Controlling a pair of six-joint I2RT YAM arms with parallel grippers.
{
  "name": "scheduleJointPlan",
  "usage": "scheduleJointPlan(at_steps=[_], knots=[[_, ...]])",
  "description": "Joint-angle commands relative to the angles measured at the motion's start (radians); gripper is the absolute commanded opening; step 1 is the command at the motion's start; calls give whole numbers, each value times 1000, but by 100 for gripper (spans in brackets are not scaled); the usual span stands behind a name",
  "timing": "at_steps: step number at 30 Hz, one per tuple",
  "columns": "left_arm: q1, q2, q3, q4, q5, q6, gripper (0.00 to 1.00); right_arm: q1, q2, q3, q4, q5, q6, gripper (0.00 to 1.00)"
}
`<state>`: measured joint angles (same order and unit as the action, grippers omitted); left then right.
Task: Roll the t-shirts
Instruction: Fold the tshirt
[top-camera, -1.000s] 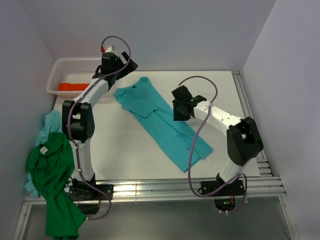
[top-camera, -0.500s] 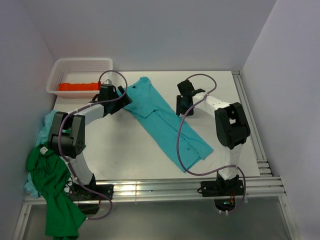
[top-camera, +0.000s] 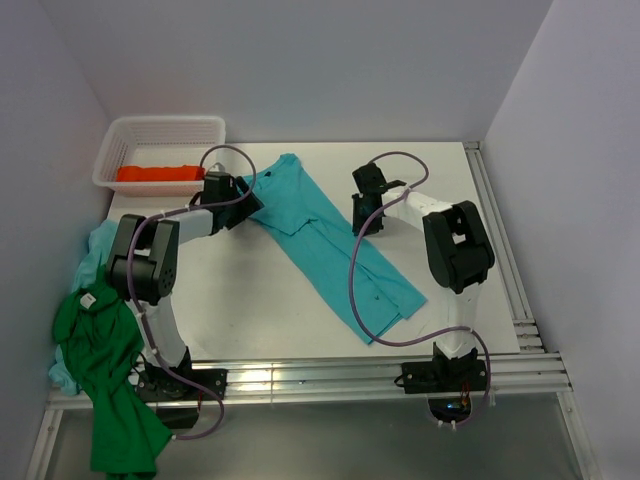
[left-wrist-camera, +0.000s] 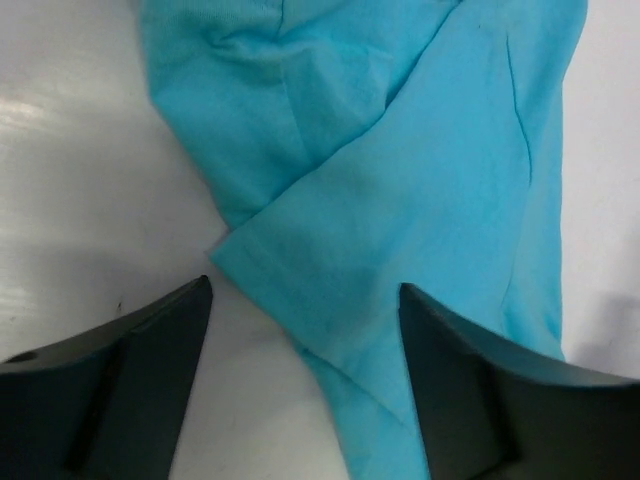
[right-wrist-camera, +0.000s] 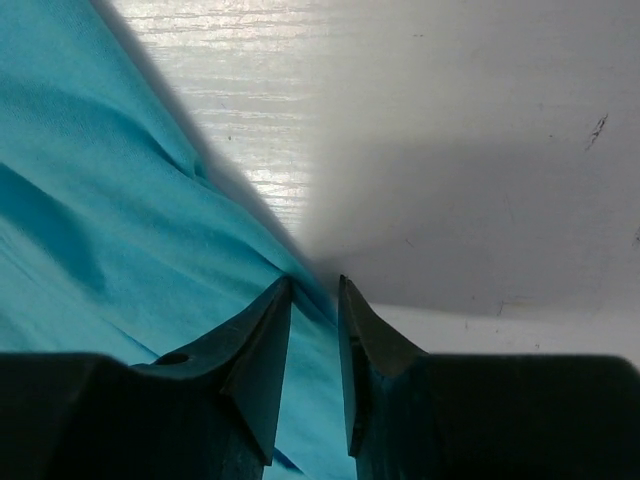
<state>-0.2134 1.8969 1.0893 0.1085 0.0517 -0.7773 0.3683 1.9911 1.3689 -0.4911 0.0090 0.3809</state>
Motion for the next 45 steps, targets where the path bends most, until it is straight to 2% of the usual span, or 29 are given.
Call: scheduleJointPlan(at_steps=[1,2,6,7,10,11,14,19,27,31,34,40,45], knots=[[5,48,43,45,-18,1,75,-6,12,7,17,-4,6,32],[6,59,58,54,-7,12,62,-8,12,7,17,-4,6,29],[6,135,112,34,-15,32,57,-3,12,-7,17,8,10,20],[6,146,122,39,-10,33,56,-3,11,-10,16,6,12,11],[6,192,149,42,8,41,41,-2,2,-22,13,3,21,0],[6,205,165,42,22,42,32,0,-11,-28,13,6,24,0],[6,252,210,28,42,52,21,1,-43,-68,17,11,36,0],[5,318,282,28,112,78,18,9,-95,-157,22,6,53,0],[-35,430,509,-49,200,179,18,86,-238,-338,65,-4,156,0],[-67,494,664,-105,237,207,18,203,-247,-338,54,-12,217,0],[-89,542,753,-157,238,213,19,245,-221,-315,52,9,245,0],[-78,646,955,-253,238,213,19,160,-144,-197,13,62,214,0],[-60,651,953,-245,266,196,19,70,-84,-125,-7,60,205,0]])
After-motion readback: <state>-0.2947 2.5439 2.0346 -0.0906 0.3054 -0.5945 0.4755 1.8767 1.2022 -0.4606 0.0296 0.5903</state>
